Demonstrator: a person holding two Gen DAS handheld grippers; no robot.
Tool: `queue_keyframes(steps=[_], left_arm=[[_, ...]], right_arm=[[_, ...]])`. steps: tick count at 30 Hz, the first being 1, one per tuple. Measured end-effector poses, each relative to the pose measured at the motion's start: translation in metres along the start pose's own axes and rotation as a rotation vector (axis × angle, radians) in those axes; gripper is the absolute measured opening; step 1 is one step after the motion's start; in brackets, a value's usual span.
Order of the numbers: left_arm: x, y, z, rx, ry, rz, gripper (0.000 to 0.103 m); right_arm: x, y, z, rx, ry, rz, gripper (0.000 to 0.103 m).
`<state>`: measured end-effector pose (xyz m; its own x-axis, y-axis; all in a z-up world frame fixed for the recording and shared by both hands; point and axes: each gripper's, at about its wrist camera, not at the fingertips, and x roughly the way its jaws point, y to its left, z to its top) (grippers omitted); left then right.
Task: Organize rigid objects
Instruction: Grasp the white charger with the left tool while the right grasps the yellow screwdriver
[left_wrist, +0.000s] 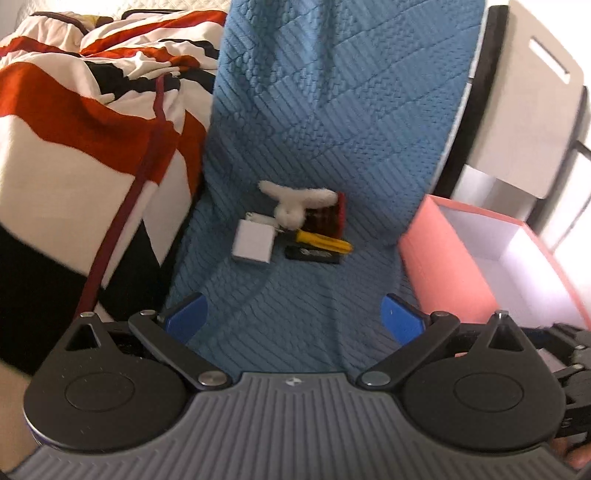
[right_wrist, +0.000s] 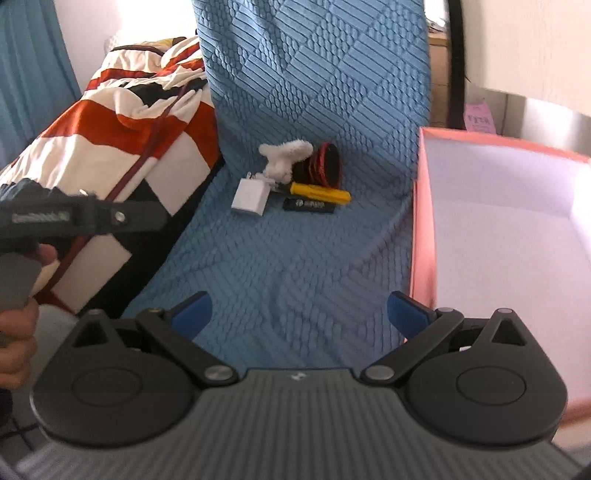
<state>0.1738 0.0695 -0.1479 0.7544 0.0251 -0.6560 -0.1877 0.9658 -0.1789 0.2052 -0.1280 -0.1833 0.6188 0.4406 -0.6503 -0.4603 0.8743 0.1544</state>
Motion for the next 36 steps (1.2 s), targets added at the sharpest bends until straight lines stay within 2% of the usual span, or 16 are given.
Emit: queue_keyframes(steps=[8, 11, 13, 14, 20, 22, 25, 28, 33, 36], left_arm=[[0.059, 0.025, 0.015, -0.04, 0.013, 0.055, 0.102], [0.082, 0.038, 0.02, -0.053, 0.01, 0.069, 0.102], [0.094, 0.044, 0.024, -0.049, 0.012, 0.082, 0.102], [0.101, 0.047, 0.027, -0.045, 0.011, 0.083, 0.102], [0.137, 0.053, 0.036, -0.042, 0.054, 0.028, 0.102], [0.151, 0.051, 0.037, -0.035, 0.077, 0.002, 0.102], [0.17, 0.049, 0.04, -0.025, 0.108, 0.003, 0.1], [0.188, 0.053, 0.043, -0.064, 0.135, -0.016, 0.098], [0.214, 0.056, 0.049, -0.085, 0.177, 0.004, 0.092], [0.223, 0.052, 0.052, -0.073, 0.185, 0.002, 0.09]], right_arm=[[0.054, 0.007, 0.033, -0.107, -0.01, 0.031, 0.1], [0.076, 0.01, 0.04, -0.128, 0.01, 0.039, 0.093], [0.086, 0.01, 0.047, -0.132, 0.011, 0.053, 0.081], [0.092, 0.01, 0.049, -0.132, 0.014, 0.053, 0.078], [0.122, 0.002, 0.056, -0.135, 0.008, 0.032, 0.066], [0.131, -0.001, 0.057, -0.132, 0.017, 0.025, 0.053], [0.147, -0.008, 0.06, -0.138, 0.026, -0.005, 0.043], [0.163, -0.02, 0.068, -0.12, 0.04, -0.012, 0.042], [0.188, -0.033, 0.08, -0.15, 0.044, -0.024, 0.042], [0.205, -0.04, 0.086, -0.155, 0.075, 0.008, 0.042]])
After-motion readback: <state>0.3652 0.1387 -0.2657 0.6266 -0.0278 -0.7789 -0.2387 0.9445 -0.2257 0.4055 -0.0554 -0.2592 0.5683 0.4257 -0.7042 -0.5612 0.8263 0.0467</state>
